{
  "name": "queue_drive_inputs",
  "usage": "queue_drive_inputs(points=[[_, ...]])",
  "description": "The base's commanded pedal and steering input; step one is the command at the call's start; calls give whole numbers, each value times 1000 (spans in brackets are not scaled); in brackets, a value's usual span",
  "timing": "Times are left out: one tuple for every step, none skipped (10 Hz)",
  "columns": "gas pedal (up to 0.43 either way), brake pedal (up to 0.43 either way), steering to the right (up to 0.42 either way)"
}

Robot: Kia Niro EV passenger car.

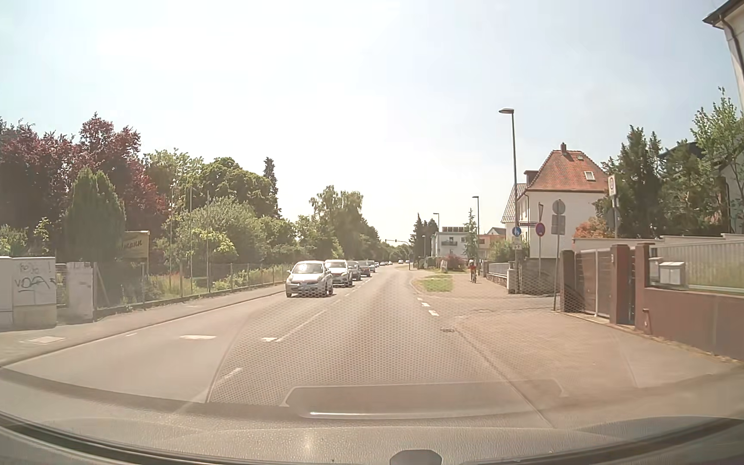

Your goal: Follow the waypoints while adhering to traffic rules and regulations

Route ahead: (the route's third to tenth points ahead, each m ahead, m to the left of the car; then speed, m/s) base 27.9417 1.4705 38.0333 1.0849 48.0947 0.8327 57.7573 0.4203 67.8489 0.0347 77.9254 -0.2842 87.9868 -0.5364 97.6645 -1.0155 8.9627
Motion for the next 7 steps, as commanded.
queue_drive_inputs(points=[[319, 0, -9], [319, 0, -5], [311, 0, 1], [228, 0, 6], [169, 0, 8], [110, 0, 9], [20, 0, 9]])
